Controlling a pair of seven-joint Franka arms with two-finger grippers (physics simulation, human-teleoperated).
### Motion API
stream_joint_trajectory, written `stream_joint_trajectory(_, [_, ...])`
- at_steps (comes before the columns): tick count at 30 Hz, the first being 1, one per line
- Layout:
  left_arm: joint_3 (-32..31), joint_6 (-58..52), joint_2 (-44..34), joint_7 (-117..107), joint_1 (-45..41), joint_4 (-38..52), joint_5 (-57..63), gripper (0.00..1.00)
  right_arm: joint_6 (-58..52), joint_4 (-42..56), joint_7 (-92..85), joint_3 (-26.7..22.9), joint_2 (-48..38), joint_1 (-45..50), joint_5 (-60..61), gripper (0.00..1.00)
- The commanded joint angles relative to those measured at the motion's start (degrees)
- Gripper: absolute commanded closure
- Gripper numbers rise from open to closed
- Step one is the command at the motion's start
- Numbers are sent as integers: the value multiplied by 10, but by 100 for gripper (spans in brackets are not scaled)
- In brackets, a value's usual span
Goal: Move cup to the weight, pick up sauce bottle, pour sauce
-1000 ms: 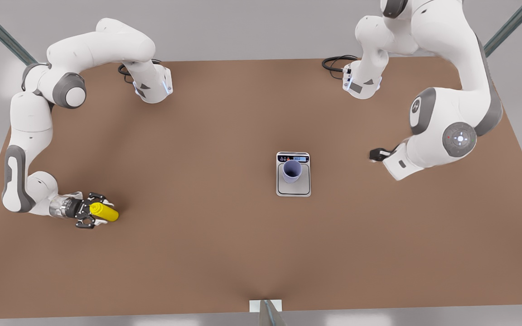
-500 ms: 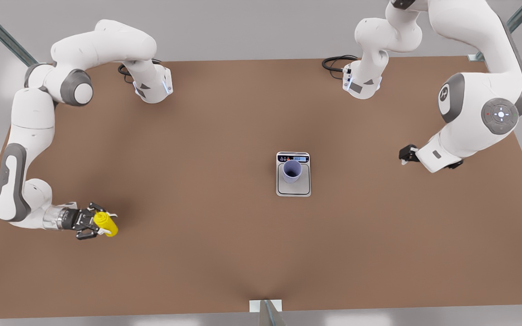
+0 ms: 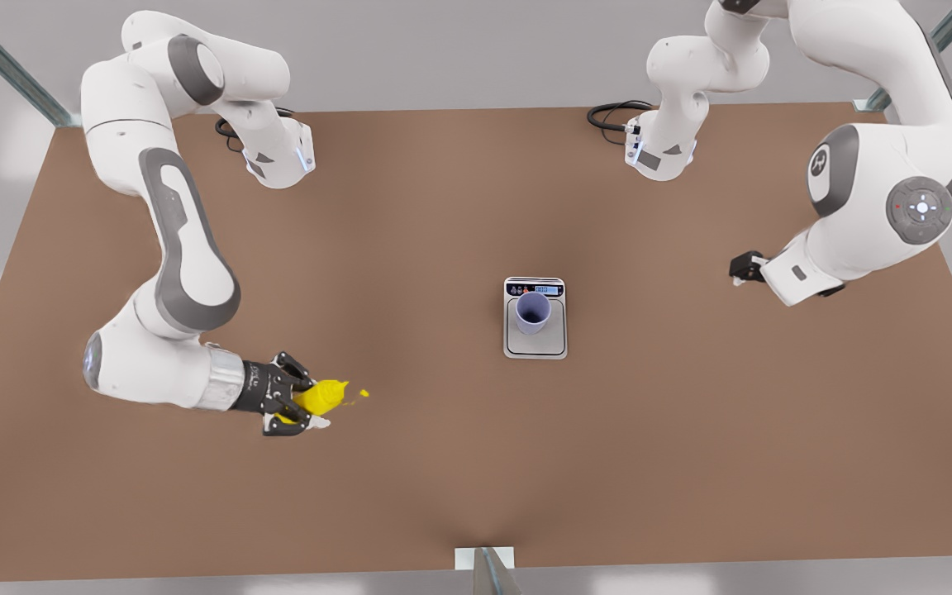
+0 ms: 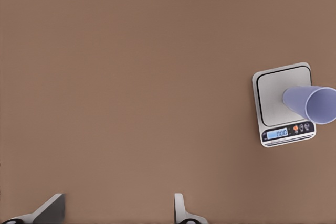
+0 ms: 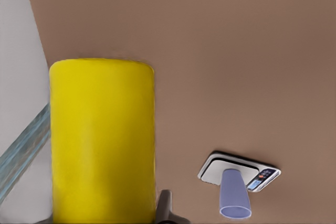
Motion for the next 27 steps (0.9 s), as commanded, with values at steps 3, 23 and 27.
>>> stream_joint_trajectory(3, [1,1,1,-1,0,0,13,0,51,-4,55,53,-1,11,-69,75])
stream_joint_trajectory(23, [10,-27,-17,1,0,0,22,0,165,49,188,182,73,176,-568,73])
stream_joint_trajectory(27, [11,-35,-19,1,0,0,22,0,165,17,187,184,108,177,-711,73])
